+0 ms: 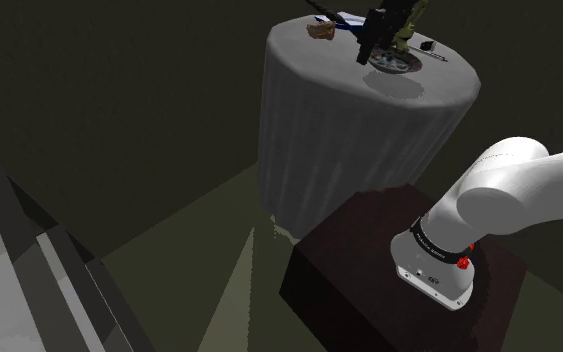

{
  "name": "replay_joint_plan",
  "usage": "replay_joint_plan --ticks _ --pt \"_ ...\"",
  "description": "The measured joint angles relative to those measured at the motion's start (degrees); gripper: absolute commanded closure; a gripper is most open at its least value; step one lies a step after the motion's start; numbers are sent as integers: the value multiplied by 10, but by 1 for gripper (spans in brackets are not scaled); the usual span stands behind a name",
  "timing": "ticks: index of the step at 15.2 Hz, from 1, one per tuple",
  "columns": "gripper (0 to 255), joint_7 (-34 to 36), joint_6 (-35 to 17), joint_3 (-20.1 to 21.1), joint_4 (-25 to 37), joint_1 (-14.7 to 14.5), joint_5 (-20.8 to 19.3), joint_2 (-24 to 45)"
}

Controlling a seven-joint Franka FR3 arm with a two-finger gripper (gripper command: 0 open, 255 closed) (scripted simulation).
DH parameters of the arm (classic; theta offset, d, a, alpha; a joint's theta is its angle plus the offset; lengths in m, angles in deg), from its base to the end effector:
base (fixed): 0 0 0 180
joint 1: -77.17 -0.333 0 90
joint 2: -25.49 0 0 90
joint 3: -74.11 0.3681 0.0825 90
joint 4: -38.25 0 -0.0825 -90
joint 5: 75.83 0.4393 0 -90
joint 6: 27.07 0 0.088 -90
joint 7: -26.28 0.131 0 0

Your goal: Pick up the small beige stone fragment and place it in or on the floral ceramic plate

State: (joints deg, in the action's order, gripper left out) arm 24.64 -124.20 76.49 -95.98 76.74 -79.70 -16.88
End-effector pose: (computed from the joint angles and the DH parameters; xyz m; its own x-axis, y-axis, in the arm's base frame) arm 0.3542 0.0132 0.6066 0.9931 0.0774 0.0881 0.0687 -0.9928 0.0979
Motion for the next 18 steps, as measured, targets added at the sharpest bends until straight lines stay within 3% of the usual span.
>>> replay_joint_plan --ticks 7,18 --pt "0 -86 -45 -49 43 3 -27 83" --pt "0 -277 -97 -134 225 1 -26 307"
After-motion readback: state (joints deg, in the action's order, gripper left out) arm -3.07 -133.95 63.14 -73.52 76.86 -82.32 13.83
